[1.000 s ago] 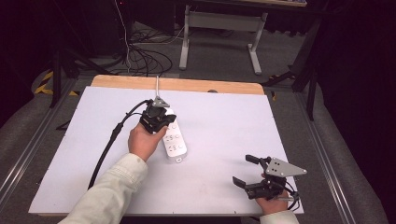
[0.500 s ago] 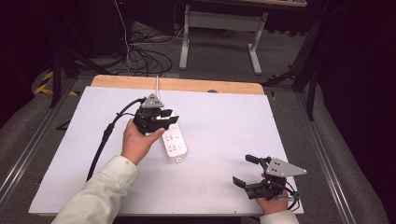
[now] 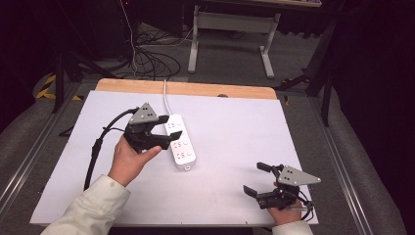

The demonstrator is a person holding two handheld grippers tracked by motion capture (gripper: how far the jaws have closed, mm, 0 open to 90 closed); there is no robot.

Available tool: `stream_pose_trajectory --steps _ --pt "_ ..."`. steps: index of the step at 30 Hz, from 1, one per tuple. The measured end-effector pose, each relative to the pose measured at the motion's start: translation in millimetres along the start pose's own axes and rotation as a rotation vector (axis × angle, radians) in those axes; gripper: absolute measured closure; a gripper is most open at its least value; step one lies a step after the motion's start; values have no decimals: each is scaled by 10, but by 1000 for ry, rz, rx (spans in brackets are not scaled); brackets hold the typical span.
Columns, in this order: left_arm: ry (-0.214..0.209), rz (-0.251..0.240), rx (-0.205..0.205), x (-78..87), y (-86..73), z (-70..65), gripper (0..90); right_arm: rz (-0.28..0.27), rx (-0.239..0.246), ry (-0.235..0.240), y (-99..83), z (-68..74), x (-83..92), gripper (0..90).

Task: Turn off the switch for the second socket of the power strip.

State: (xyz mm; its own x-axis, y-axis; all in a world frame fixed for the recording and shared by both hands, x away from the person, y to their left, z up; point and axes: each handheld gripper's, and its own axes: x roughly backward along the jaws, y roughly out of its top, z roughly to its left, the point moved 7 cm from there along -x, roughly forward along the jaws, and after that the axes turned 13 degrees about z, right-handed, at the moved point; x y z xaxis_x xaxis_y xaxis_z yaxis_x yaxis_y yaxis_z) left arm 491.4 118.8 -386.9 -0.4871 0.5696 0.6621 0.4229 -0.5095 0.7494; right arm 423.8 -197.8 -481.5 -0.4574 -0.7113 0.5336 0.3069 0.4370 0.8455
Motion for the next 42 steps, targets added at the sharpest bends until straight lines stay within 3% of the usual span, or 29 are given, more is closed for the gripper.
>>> stream_pose_trajectory --steps 8,13,19,24,29,31,33,36,42 --pt "2 19 -35 177 -125 -74 251 0 1 -2 0 -1 -2 85" --pt "4 -16 -5 315 -255 -79 249 1 -2 -3 -1 0 -1 85" --pt "25 -13 -20 409 -463 -87 236 2 -1 -4 -1 1 -8 85" --pt "31 -39 -9 494 -627 -85 236 7 0 -5 -1 5 -15 84" --pt "71 -53 2 549 -796 -56 234 8 -2 -7 -4 3 -14 84" --pt "134 -51 6 579 -915 -2 251 8 -3 -6 -2 6 -17 84" --pt "140 -56 15 586 -950 13 254 9 -3 -6 -3 8 -18 84" --pt "119 -68 37 594 -1074 48 248 10 -3 -7 -4 9 -17 84" --pt "113 -85 29 563 -1282 65 229 13 -6 -6 -7 5 -29 84"
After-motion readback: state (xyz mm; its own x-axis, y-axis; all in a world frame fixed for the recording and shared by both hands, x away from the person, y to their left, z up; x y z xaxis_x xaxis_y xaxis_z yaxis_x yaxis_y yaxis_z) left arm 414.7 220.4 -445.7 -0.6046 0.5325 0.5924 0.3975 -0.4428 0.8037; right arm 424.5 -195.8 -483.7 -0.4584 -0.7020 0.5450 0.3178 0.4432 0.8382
